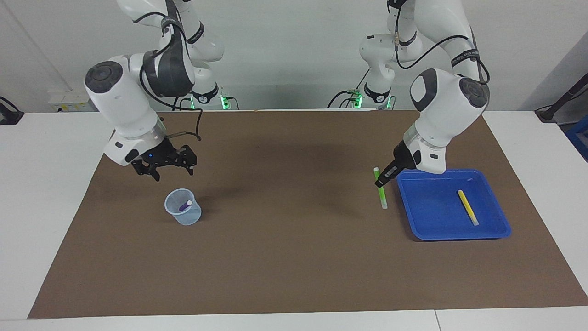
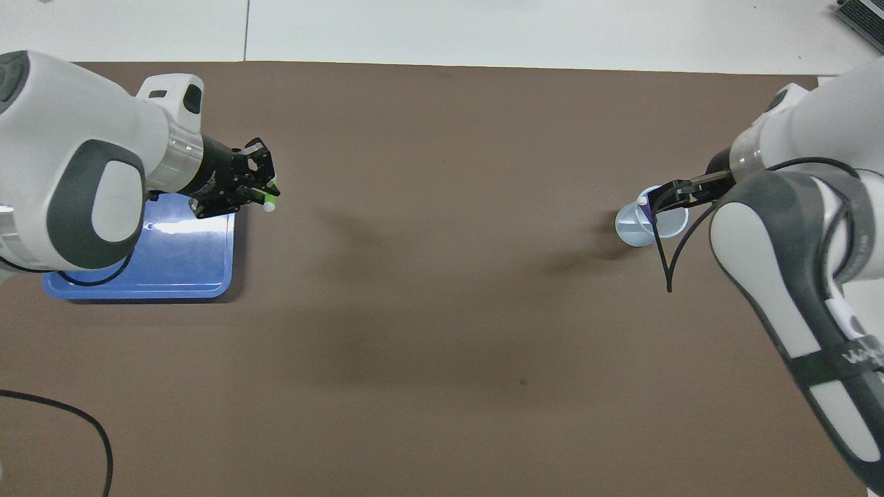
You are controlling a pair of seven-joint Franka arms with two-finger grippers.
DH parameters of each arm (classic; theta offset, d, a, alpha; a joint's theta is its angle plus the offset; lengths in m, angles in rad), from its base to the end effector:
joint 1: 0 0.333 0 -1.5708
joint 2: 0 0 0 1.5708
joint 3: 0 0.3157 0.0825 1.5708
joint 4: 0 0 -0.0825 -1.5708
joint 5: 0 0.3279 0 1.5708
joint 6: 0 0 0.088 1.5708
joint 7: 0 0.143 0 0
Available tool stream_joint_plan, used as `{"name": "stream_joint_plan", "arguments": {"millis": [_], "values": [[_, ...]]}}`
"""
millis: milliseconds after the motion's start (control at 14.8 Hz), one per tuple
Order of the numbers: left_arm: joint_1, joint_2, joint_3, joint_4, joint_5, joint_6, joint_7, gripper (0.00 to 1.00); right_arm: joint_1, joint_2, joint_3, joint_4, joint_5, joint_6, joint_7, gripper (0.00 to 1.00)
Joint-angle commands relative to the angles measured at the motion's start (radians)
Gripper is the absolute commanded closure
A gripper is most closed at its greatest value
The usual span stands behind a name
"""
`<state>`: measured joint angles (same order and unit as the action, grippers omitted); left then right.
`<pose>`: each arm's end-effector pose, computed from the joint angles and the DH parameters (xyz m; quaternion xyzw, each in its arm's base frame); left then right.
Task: Right arm passes pens to left for tray arrangement
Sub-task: 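Lower the green pen into the blue tray and open the left gripper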
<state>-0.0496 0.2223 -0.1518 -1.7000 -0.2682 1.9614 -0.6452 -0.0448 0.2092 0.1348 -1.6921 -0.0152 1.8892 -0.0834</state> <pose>0.5651 -0.1358 0.4534 0.9532 0.2668 -0.0397 0.1369 0.5675 0.0445 0.4532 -0.9961 -0.0876 0.0051 0.0067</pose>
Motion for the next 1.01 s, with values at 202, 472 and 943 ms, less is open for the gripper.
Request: {"name": "stream_joint_plan", "arguments": {"millis": [202,472,943], "values": [[0.131,-0.054,-0.008,-0.107,0.161,-0.012,0.394,1.00,0.017,0.101,0.003,0.003,-0.083,0.102,-0.010,0.03],[0.198,-0.055,-0.006,-0.170,0.181,0.057,0.512,1.00,0.037,0.139,0.005,0.006,-0.130,0.149,0.042,0.12],[0.218,-0.044,-0.008,-0.302,0.182,0.281,0.532,1.00,0.037,0.148,0.005,0.000,-0.154,0.163,0.042,0.44]]}}
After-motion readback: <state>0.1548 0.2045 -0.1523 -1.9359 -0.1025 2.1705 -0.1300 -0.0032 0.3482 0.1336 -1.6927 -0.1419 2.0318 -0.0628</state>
